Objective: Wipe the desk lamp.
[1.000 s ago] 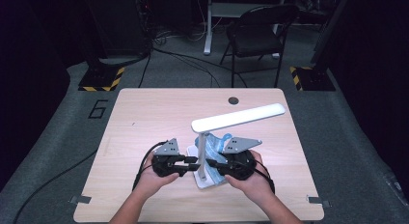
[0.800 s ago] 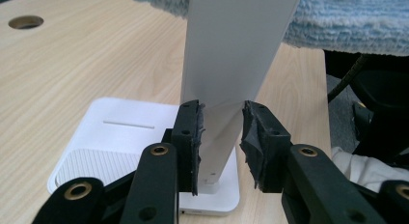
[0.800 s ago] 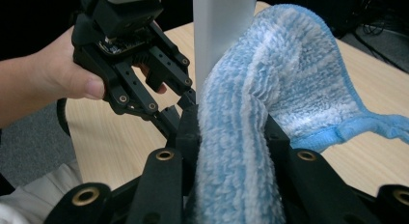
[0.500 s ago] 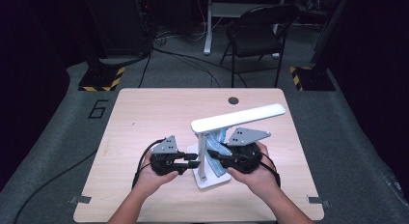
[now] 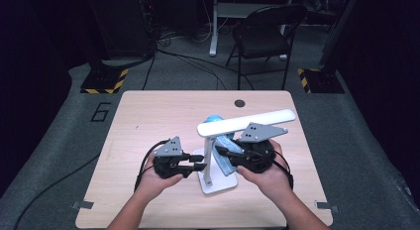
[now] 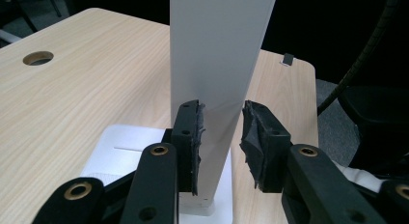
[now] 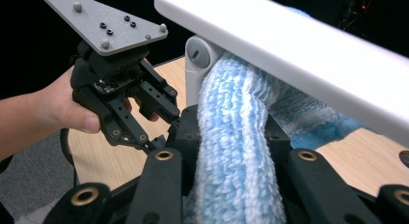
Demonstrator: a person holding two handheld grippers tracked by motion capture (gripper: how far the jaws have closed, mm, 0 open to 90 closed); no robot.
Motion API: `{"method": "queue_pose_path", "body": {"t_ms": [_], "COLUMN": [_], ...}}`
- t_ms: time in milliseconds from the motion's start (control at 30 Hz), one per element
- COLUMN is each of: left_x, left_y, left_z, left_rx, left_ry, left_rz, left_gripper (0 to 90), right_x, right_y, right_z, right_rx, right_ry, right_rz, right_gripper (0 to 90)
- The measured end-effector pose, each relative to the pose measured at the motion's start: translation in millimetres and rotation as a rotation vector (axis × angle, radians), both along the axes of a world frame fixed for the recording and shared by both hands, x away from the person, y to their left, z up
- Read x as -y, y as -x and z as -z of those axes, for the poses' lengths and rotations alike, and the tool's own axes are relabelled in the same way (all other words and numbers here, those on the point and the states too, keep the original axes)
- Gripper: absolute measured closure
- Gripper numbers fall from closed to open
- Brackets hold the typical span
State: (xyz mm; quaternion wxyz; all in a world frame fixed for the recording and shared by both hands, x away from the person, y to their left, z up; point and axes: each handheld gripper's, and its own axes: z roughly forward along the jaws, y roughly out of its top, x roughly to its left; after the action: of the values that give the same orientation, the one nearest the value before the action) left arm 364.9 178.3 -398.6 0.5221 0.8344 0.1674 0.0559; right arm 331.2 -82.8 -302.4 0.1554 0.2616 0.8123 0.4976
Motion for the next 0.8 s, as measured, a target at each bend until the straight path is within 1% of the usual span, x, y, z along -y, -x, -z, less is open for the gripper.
{"method": "queue_pose_path", "body": {"t_ms": [33,100,167,233,267,300,333,367,567,733,800], "left_x": [0.0,1.7,3.0,4.3,4.5,3.8,4.1,3.4,3.1,2.6,2.6], "left_y": [0.1,0.5,0.2,-0.2,-0.6,-1.7,-1.7,-2.2,-2.3,-1.9,-1.2], "left_z": [-0.8,-0.7,-0.5,-0.1,0.1,0.0,0.7,0.4,1.3,1.3,2.0], "left_rx": [-0.003,0.000,-0.005,-0.010,-0.010,-0.013,-0.016,-0.020,-0.020,-0.018,-0.027], "left_ry": [-0.005,-0.001,-0.001,-0.002,0.000,-0.002,0.007,0.004,0.012,0.011,0.019], "left_rz": [0.008,0.006,0.016,0.021,0.017,0.028,0.021,0.027,0.022,0.019,0.016], "left_gripper": [67.7,67.7,68.1,68.8,69.3,69.8,70.4,70.6,71.4,71.4,71.3], "right_x": [0.6,0.6,0.8,0.2,0.3,0.0,-0.2,-0.6,-2.7,-5.6,-5.9], "right_y": [-0.5,-0.4,-0.7,-0.6,-0.5,-0.3,-0.2,0.0,1.2,1.4,0.7], "right_z": [-1.4,-1.7,-2.3,-2.3,-2.0,-1.4,-0.2,0.7,5.8,13.4,18.0], "right_rx": [0.002,0.001,0.001,0.009,0.014,0.018,0.024,0.026,0.044,0.031,0.026], "right_ry": [0.008,0.009,0.013,0.018,0.023,0.023,0.025,0.028,0.050,0.081,0.090], "right_rz": [-0.001,0.002,0.005,0.012,0.008,0.009,0.003,0.003,-0.019,-0.032,-0.042], "right_gripper": [68.6,68.6,68.6,68.7,68.7,68.8,68.9,69.0,69.4,69.6,69.5]}}
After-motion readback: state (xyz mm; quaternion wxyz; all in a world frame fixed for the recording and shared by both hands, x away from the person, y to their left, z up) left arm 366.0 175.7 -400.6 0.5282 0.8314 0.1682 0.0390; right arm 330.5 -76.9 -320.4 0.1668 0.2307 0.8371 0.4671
